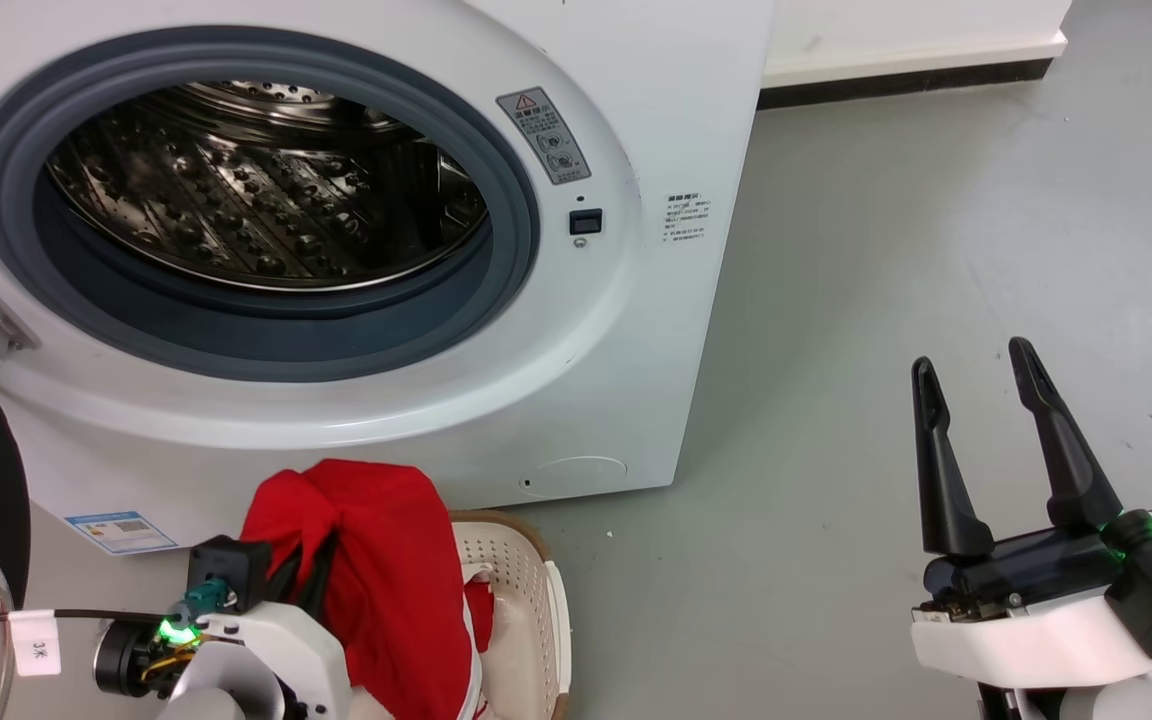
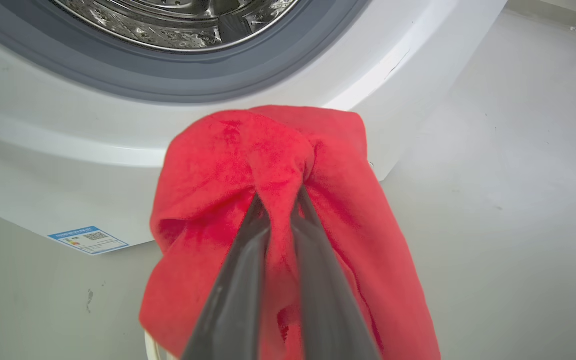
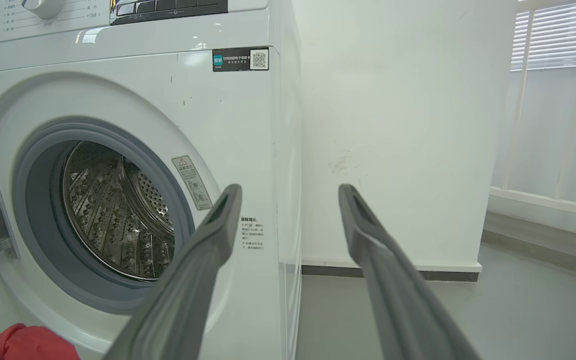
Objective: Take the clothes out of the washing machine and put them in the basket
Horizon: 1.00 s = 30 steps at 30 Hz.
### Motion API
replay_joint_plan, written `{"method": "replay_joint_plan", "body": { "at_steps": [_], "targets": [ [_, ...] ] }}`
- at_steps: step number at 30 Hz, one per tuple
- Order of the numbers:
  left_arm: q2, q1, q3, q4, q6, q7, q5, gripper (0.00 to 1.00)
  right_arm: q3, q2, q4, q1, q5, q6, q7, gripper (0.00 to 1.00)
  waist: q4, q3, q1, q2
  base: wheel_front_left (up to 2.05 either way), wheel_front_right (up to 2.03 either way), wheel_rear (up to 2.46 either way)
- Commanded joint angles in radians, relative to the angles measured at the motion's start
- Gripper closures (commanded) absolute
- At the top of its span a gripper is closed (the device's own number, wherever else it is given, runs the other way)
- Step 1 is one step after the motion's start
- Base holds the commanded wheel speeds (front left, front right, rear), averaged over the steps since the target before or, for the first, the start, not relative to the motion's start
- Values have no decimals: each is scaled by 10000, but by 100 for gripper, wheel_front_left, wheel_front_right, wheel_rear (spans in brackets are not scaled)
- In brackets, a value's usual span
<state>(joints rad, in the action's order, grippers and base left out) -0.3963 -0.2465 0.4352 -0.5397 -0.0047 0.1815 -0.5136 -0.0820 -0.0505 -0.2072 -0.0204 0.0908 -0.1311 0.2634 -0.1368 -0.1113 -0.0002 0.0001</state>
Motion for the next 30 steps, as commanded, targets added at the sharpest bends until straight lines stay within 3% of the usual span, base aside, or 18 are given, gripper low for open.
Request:
{"method": "replay_joint_plan", "body": {
  "at_steps": [1, 14, 30],
  "targets": [
    [-10, 118, 44, 81, 16, -64, 23, 100, -28, 5, -33, -78, 8, 7, 20, 0, -35, -91, 2, -1, 0, 0, 0],
    [248, -728, 319, -1222, -368, -298, -93, 100, 7, 7, -273, -1051, 256, 7, 20, 0, -685, -1984, 2, -1, 0, 0, 0],
    [296, -3768, 1217, -5185, -909, -1011, 638, 100, 289, 8, -675, -2555, 802, 7, 20, 0, -1380, -5251, 2, -1, 0, 0, 0]
  ]
}}
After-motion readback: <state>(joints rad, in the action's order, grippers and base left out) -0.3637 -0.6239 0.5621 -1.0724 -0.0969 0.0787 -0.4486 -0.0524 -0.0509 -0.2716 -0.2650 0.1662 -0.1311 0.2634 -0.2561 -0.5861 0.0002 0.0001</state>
